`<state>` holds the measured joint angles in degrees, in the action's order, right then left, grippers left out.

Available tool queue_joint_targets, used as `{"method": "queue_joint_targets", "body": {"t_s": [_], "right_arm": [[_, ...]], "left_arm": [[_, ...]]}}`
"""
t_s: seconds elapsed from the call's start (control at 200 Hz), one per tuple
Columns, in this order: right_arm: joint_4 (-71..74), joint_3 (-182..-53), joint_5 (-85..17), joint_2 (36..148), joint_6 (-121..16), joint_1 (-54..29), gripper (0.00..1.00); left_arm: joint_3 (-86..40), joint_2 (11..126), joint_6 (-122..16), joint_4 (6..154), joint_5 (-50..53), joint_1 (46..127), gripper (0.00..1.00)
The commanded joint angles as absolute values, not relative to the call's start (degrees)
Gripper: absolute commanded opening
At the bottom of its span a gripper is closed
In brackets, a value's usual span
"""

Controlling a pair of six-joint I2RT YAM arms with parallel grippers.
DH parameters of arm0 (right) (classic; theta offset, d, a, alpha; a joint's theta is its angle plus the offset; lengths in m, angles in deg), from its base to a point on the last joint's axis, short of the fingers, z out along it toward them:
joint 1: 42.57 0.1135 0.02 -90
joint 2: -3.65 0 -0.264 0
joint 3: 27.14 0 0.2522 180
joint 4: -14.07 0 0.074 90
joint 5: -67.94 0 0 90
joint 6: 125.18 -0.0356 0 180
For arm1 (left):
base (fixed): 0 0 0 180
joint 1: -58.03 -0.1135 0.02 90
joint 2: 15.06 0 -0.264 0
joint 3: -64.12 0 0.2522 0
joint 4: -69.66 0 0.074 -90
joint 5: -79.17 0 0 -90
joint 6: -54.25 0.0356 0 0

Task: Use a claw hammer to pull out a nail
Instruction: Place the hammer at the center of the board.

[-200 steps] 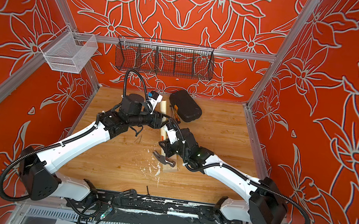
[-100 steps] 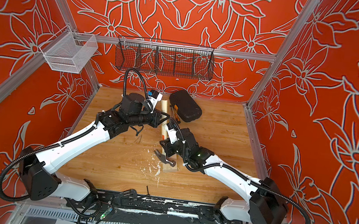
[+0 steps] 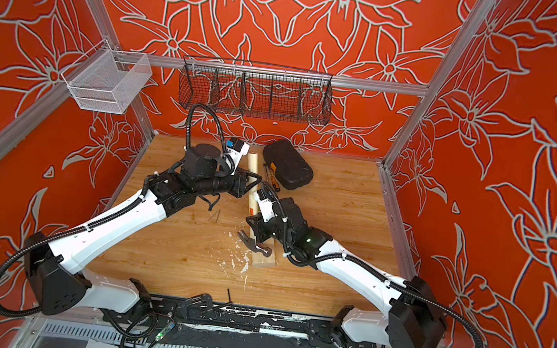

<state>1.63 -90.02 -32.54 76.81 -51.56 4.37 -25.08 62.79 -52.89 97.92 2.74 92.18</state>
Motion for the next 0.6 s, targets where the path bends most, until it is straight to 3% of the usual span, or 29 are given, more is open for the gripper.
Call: {"method": "queue_joint_targets", "body": {"t_s": [0.0,0.29,0.49,0.595], "right_arm": [[6.7,-94.1,-32.9,76.0,-51.4,4.6,0.00],[6.6,-95.4,-33.1,76.9,-51.0,4.6,0.15],[5.8,-96.0,-32.6,77.3,-50.0,4.6,0.38],[5.7,-96.3,-32.6,77.7,-49.8,4.5,0.44]], "left_arm": [[-26.3,60.1,-52.1,97.1,6.1,93.3,0.00],[-26.3,57.9,-52.2,97.3,6.4,93.3,0.00],[-26.3,56.6,-51.6,97.9,6.7,93.3,0.00],[-26.0,55.8,-51.3,97.9,7.2,93.3,0.00]]}}
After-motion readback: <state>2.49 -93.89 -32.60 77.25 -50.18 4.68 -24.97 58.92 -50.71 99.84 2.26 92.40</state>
